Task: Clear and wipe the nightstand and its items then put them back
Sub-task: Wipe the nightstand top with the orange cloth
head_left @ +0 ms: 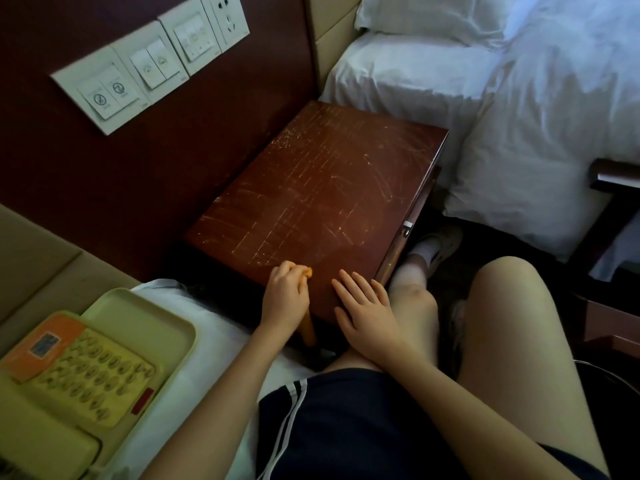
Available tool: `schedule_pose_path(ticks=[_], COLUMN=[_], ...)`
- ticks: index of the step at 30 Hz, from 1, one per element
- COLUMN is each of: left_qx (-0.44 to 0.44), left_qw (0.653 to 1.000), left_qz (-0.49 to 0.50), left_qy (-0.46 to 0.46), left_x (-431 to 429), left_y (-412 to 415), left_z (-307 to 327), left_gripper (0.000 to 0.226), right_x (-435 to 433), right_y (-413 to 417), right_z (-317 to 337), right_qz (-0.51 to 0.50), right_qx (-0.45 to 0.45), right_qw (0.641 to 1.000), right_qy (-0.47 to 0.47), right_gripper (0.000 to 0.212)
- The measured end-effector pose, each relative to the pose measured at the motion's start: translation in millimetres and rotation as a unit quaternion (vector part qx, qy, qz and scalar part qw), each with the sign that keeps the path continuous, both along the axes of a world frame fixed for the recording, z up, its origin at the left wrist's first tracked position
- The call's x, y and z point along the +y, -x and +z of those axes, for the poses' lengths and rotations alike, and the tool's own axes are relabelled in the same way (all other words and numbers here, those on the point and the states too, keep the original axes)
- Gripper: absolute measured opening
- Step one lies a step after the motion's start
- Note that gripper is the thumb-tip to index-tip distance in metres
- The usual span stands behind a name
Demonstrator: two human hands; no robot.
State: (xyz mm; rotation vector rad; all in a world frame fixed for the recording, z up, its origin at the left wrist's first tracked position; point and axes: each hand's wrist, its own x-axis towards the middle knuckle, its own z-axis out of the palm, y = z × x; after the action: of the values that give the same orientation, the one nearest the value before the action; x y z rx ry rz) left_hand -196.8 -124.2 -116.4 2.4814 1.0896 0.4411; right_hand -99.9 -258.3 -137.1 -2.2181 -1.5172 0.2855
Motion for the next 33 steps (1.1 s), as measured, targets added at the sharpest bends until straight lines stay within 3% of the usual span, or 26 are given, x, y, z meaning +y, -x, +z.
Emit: schedule_pose_path(ticks=[2,5,8,10,11,13,16,18,19,21,23,24,26,29,33], left_qx=[-0.008,-0.109,-0.246,-0.324,-0.330,-0.290,-0.169,-0.149,-0.174,-0.236,-0.275,-0.287,-0.315,-0.342,-0.417], left_qw=[0.999,0.987,0.939,0.894,0.889,0.911,0.960,0.980,0.977,0.923,0.821,0.782,0.758,0.769,0.702], left_qz=[-0.001,0.058,0.119,0.123,0.125,0.142,0.164,0.108,0.064,0.004,-0.022,-0.027,-0.037,0.017,0.127], left_qy=[0.036,0.105,0.210,0.285,0.292,0.257,0.148,0.080,0.102,0.303,0.500,0.553,0.570,0.539,0.563], left_x=[0.6,3.3,4.5,5.8,8.0,16.6,28.6,24.8,21.2,6.0,-4.6,-7.8,-13.6,-22.2,-13.7], left_y=[-0.8,2.2,5.7,8.9,11.6,19.1,35.0,41.9,43.7,45.5,48.9,50.1,47.3,34.9,29.5], left_z=[7.3,28.9,59.8,75.6,81.0,86.5,83.7,80.9,78.0,78.1,75.6,72.3,64.2,55.6,44.2], left_gripper=[0.023,0.019,0.016,0.016,0.016,0.013,0.031,0.034,0.028,0.027,0.047,0.052,0.054,0.051,0.029], right_x=[-0.6,4.2,18.6,28.1,31.8,35.3,39.4,41.2,42.1,44.1,47.6,49.2,51.8,52.2,42.9], right_y=[0.8,3.6,12.8,24.5,28.5,31.9,26.7,25.7,26.4,29.8,33.5,35.4,39.4,44.7,45.0], right_z=[1.9,11.3,24.3,34.4,38.4,51.6,70.7,83.6,90.4,99.7,101.8,100.2,93.6,80.4,56.3], right_qz=[-0.007,-0.004,0.043,0.063,0.063,0.059,0.078,0.087,0.087,0.073,0.048,0.030,-0.014,-0.061,-0.054], right_qx=[0.004,0.027,0.102,0.189,0.222,0.259,0.312,0.349,0.377,0.422,0.408,0.379,0.307,0.231,0.185], right_qw=[1.000,0.999,0.994,0.980,0.972,0.960,0.943,0.927,0.914,0.892,0.899,0.912,0.936,0.954,0.968], right_qy=[-0.009,-0.044,-0.025,-0.027,-0.048,-0.087,-0.090,-0.110,-0.123,-0.142,-0.148,-0.154,-0.171,-0.181,-0.158], right_gripper=[0.050,0.047,0.046,0.029,0.012,0.015,0.010,0.015,0.016,0.021,0.021,0.018,0.019,0.029,0.037])
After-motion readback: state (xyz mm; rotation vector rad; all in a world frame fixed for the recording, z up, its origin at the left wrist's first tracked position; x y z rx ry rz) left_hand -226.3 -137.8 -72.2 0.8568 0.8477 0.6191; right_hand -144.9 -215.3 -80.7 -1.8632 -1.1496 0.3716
